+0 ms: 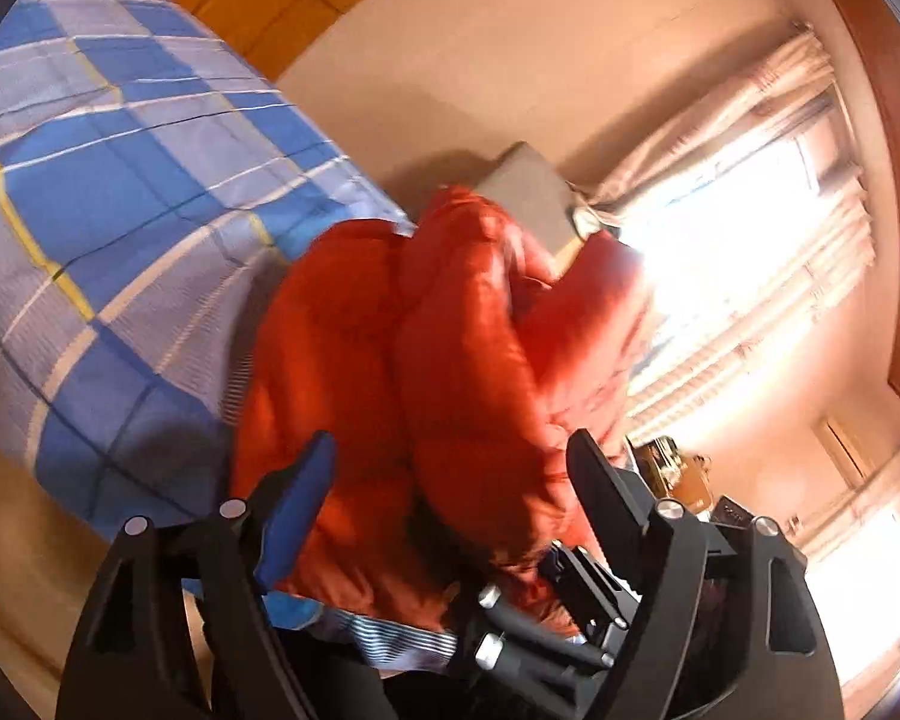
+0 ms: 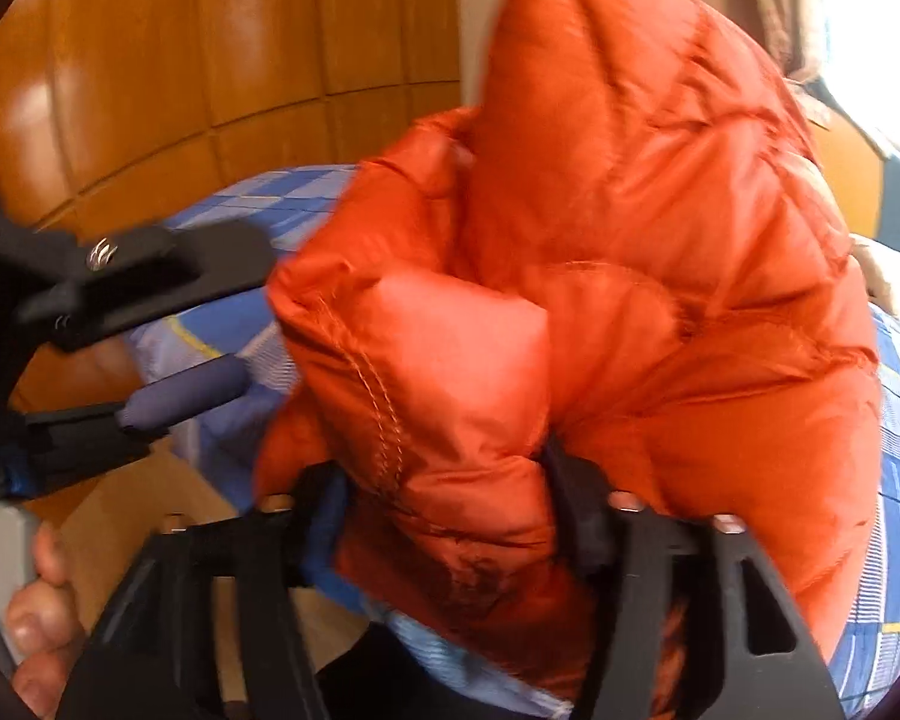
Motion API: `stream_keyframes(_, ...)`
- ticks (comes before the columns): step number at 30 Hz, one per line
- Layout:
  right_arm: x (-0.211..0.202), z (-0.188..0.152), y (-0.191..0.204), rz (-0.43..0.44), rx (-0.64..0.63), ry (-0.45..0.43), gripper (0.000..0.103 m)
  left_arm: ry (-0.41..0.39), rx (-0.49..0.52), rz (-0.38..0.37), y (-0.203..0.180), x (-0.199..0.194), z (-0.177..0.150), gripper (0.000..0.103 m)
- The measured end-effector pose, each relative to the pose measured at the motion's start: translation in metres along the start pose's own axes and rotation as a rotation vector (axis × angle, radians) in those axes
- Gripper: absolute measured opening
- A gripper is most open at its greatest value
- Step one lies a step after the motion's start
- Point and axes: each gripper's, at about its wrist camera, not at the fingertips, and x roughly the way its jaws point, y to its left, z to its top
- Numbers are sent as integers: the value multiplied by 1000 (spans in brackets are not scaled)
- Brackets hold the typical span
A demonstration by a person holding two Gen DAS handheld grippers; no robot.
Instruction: Fold large clothes
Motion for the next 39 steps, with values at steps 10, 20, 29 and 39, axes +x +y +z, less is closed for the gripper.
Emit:
stream_keyframes(10, -21, -7, 7, 51, -21, -22, 79, 76, 44, -64, -11, 10, -5, 78)
stream_keyframes(20, -43, -23, 11, 108, -96, -36, 79, 107, 66, -98, -11, 9, -3, 91)
stream_keyframes(29, -32, -27, 22, 120, -141, -35, 79, 190, 122, -55, -12, 28, -7, 77)
stream_keyframes(39, -37, -32, 15, 96, -162, -23, 79, 202, 235, 24, -28, 39, -3, 66)
